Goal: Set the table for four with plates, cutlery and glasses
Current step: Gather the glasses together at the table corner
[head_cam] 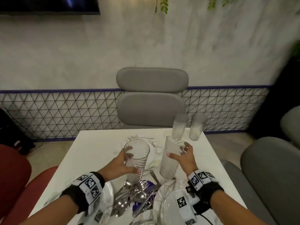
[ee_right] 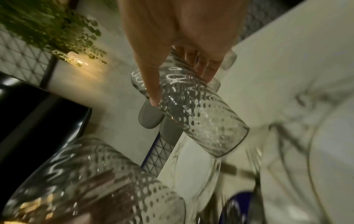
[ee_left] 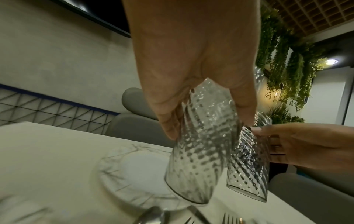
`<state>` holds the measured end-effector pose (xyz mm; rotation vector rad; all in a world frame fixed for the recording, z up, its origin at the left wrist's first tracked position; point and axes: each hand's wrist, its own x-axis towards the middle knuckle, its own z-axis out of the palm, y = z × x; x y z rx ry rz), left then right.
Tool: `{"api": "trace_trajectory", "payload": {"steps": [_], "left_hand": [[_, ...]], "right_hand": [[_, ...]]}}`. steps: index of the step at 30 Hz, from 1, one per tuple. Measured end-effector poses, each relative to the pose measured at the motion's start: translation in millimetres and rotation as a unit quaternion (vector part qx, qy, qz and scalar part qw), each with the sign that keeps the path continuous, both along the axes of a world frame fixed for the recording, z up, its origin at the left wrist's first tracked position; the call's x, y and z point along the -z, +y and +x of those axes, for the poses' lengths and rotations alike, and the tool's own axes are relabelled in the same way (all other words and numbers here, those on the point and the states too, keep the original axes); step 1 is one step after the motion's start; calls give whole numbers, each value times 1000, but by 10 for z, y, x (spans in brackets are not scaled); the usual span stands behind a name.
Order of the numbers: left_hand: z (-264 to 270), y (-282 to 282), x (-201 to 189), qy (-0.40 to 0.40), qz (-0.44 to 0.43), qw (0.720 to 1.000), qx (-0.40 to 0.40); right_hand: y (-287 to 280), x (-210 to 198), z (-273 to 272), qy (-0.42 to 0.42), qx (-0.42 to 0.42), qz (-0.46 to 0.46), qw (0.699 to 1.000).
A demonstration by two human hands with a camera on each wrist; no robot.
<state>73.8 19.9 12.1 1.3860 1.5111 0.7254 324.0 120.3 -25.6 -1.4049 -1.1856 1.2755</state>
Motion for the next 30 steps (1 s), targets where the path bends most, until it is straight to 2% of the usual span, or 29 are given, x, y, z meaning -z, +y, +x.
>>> {"api": "trace_trajectory", "payload": {"steps": [4,8,13,19,23,30], "left_hand": [[572,690,20,12,29,1000,-5],[1092,1275,149,80,62,995,-21],[1624,1761,377,71,70,994,-54],[1977,2041,657,35,76,993,-78],[2088,2088,844,5,81,988,-132],[2144,2133,956,-1,140,971,-192]], "right_hand": [[429,28,437,-59,33,67,995],[797,106,795,-82,45,97,991],[1149,280,1103,-105,39,118,987],[1363,502,1287,-84,25,129,988],[1442,608,1296,-62,28,126,990],[1478,673,1288,-59,27,110,992]]}}
